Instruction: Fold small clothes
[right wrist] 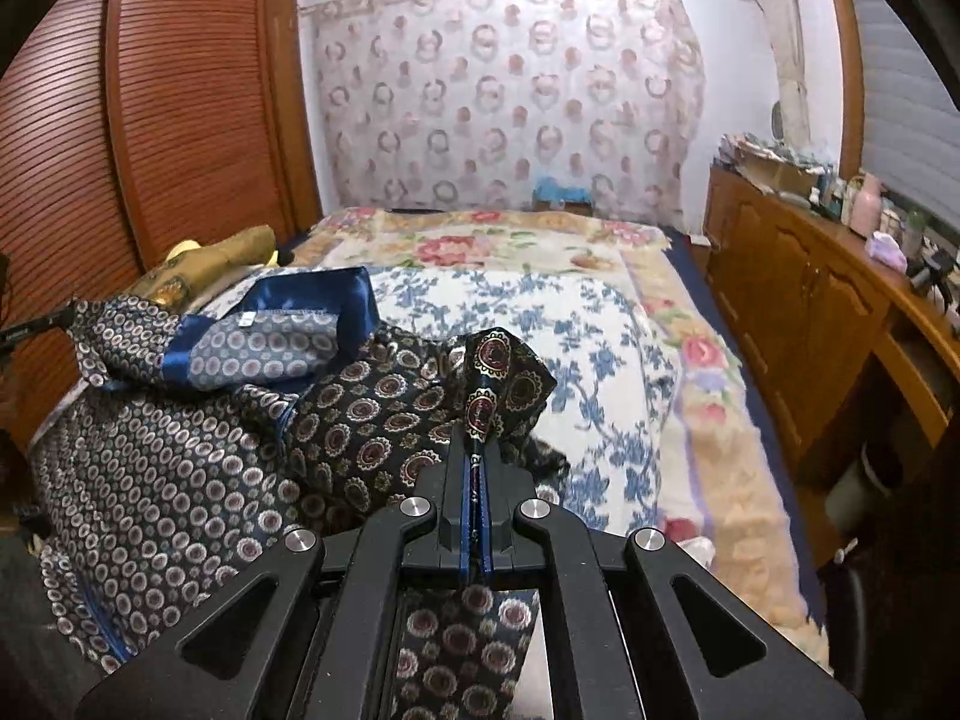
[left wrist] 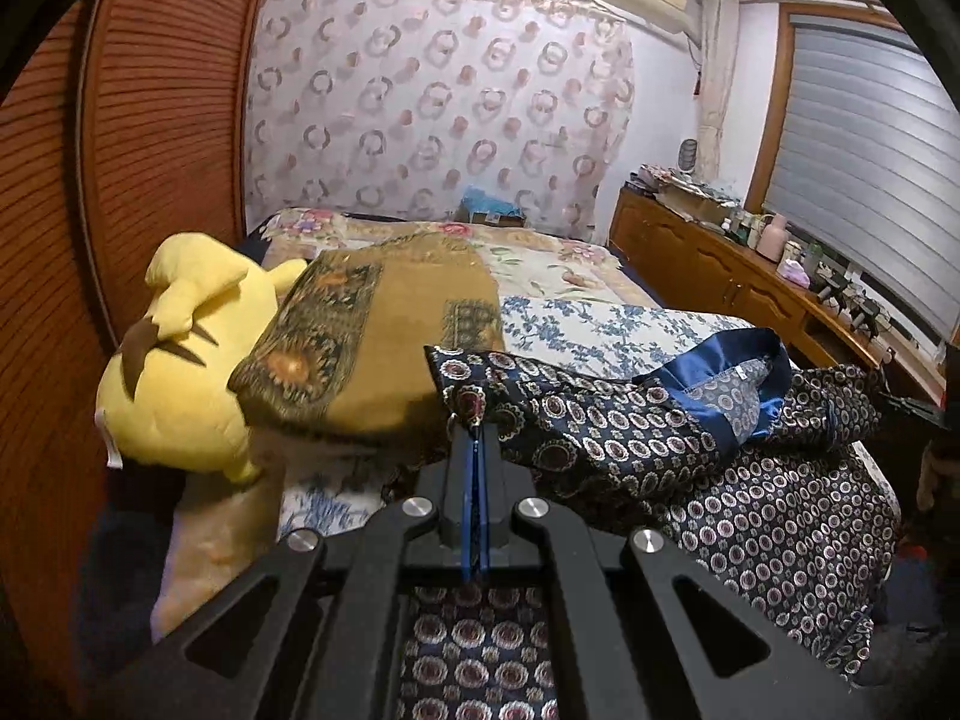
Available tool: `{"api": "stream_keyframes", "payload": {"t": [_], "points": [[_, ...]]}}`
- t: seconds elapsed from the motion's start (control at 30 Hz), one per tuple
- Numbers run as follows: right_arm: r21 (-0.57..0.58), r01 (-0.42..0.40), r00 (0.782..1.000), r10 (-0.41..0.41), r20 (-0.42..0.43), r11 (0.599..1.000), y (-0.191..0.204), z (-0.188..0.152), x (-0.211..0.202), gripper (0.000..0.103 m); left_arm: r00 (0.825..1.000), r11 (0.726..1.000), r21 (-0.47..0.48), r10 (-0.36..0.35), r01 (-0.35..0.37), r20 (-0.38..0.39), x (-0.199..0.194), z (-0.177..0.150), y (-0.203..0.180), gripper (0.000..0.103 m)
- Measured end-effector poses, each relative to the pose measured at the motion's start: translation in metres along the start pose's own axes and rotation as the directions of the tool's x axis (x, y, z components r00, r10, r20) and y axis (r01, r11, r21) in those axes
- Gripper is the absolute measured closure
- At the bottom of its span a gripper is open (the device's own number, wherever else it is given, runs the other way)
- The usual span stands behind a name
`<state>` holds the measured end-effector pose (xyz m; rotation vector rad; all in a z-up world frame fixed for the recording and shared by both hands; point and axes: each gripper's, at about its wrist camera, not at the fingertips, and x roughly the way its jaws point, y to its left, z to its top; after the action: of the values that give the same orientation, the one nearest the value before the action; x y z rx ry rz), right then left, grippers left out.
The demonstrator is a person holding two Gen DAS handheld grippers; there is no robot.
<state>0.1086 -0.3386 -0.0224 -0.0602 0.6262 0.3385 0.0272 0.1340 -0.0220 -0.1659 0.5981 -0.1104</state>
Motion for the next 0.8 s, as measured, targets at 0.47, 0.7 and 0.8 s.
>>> {"api": "stream_keyframes", "payload": {"t": [0.47,0.7,0.8], "points": [[-0.020,0.007,0.998,-0.009,-0.067,1.000,0.002,-0.035,-0.039,0.103,1.000,0.999,-0.043,0.020,-0.020,-0.013,-0.041,-0.025,0.008,0.103],[-0.030,0.022,0.995,-0.025,-0.096,0.999,0.002,-0.039,-0.033,0.098,0.999,0.999,-0.005,0.036,-0.036,-0.019,-0.044,-0.024,0.005,0.095],[-0.046,0.035,0.996,-0.038,-0.076,0.998,0.002,-0.033,-0.037,0.085,0.999,0.999,0.007,0.045,-0.045,-0.004,-0.050,-0.021,0.005,0.081]]}}
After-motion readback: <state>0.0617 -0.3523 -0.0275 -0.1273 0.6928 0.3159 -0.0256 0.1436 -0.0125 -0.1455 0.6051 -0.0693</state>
